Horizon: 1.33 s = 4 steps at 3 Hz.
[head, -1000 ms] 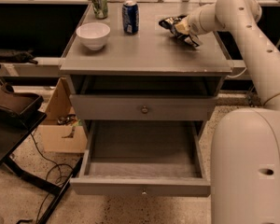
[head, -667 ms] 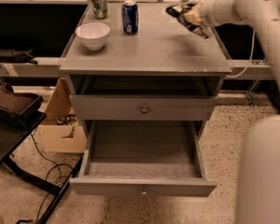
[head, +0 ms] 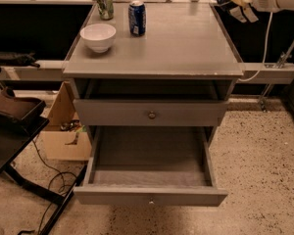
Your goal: Place blue chip bag into middle drawer
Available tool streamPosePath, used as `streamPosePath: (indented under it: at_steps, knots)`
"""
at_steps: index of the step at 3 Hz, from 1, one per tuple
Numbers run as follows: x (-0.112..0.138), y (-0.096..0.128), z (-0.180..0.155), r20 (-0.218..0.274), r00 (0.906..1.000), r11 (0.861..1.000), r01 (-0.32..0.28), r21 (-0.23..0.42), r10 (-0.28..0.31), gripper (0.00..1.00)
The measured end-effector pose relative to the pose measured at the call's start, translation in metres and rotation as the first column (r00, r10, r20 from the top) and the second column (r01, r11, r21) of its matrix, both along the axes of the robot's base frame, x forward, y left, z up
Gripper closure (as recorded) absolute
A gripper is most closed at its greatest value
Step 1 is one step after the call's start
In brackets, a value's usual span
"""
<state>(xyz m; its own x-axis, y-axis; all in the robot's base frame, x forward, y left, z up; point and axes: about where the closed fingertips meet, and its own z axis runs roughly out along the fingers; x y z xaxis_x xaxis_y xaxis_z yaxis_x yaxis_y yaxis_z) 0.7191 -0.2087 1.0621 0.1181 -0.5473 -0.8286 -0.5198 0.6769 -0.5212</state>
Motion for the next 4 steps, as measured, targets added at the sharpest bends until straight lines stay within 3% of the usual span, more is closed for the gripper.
streamPosePath:
  at_steps: [1, 2, 3, 4]
  knots:
    - [-0.075, 0.037, -0.019, -0.025, 0.9908, 0.991, -0.133, 0.004, 0.133, 1.0]
    - [-0.16, -0.011, -0.103, -0.197, 0.9633, 0.982, -0.168, 0.086, 0.182, 1.0]
    - [-0.207, -0.062, -0.154, -0.301, 0.9369, 0.98, -0.139, 0.145, 0.177, 1.0]
    - [-0.215, -0.072, -0.197, -0.319, 0.9133, 0.956, -0.185, 0.229, 0.253, 1.0]
